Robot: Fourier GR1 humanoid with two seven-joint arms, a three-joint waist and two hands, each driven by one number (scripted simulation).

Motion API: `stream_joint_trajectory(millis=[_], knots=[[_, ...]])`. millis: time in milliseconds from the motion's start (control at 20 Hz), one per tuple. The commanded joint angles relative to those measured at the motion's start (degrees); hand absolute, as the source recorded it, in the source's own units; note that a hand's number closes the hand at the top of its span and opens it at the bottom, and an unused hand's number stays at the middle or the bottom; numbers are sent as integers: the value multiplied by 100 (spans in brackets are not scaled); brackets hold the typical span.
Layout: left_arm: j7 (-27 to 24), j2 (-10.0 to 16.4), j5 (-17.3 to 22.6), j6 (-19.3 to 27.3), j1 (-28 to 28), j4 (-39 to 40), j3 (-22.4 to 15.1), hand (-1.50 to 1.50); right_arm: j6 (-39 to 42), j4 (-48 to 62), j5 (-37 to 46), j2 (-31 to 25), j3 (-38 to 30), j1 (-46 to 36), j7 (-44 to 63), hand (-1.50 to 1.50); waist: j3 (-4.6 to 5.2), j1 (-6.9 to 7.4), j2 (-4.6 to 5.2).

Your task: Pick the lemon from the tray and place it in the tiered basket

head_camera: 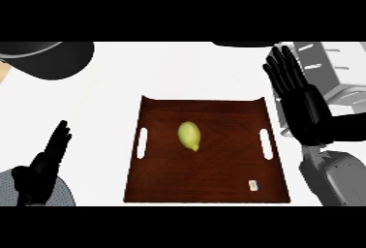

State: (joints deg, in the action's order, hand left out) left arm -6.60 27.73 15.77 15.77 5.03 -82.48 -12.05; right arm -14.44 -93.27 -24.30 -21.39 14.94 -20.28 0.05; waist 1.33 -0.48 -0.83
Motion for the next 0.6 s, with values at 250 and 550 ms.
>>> stream_joint_trajectory(millis=[250,550], knots=[[470,240,147,-254,-129,239,108,0,2223,784,-1665,1622,440,479,-1636,150,-249,473,406],[903,357,426,-498,-84,334,206,0,1800,1681,96,1931,437,1359,-4286,-150,-146,115,151]])
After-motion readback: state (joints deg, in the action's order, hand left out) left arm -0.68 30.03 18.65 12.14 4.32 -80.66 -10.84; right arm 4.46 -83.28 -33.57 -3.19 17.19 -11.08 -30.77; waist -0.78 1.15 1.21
